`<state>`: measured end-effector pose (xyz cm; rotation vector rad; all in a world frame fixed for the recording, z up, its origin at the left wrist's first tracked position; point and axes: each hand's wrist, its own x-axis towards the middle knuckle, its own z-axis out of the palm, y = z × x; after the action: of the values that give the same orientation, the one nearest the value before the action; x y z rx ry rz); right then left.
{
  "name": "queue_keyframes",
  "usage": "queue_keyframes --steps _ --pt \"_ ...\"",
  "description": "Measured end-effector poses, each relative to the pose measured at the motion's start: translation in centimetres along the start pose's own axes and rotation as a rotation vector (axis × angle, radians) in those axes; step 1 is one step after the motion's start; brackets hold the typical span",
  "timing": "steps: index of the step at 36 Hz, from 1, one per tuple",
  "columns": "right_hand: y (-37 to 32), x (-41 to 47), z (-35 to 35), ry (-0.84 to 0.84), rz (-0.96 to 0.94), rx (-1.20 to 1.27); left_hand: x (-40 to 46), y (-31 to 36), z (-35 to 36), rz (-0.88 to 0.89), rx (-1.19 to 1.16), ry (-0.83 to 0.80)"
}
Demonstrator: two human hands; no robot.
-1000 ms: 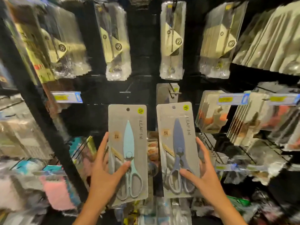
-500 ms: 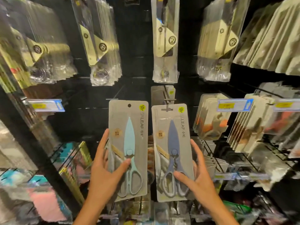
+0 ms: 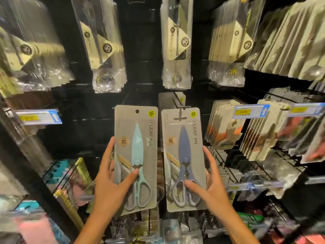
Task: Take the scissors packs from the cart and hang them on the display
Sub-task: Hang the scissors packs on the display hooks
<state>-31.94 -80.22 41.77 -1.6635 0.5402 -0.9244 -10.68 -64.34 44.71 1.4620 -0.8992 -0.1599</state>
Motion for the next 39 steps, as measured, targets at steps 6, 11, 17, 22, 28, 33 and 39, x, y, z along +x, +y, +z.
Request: queue_keyframes --steps 6,11,17,22,28,33,39 --pt "0.2 0.6 -0.1 0.019 0.015 -0.008 0.2 -0.2 0.3 0.018 -0.023 -0.009" --pt "0.6 1.2 -0.2 0.015 0.003 -0.004 0.4 -0.3 0.4 0.025 -0.009 -0.014" --pt "2.0 2.0 -0.3 0.008 0.004 -0.037 0.7 -0.5 0.4 0.031 -0.027 -0.007" --pt "3.1 2.9 0.0 -0.027 -0.018 -0.077 0.9 -0.4 0.5 0.042 -0.048 -0.007" --pt "4.6 4.8 0.2 -0.077 0.011 -0.225 1.2 -0.3 0.4 0.058 -0.024 0.003" --pt "5.9 7.1 0.6 -0.057 0.004 -0.310 1.4 0.0 0.2 0.077 -0.022 0.010" --pt "7.3 10.5 0.7 -0.036 -0.061 -0.407 1.8 0.5 0.5 0.099 -0.040 0.032"
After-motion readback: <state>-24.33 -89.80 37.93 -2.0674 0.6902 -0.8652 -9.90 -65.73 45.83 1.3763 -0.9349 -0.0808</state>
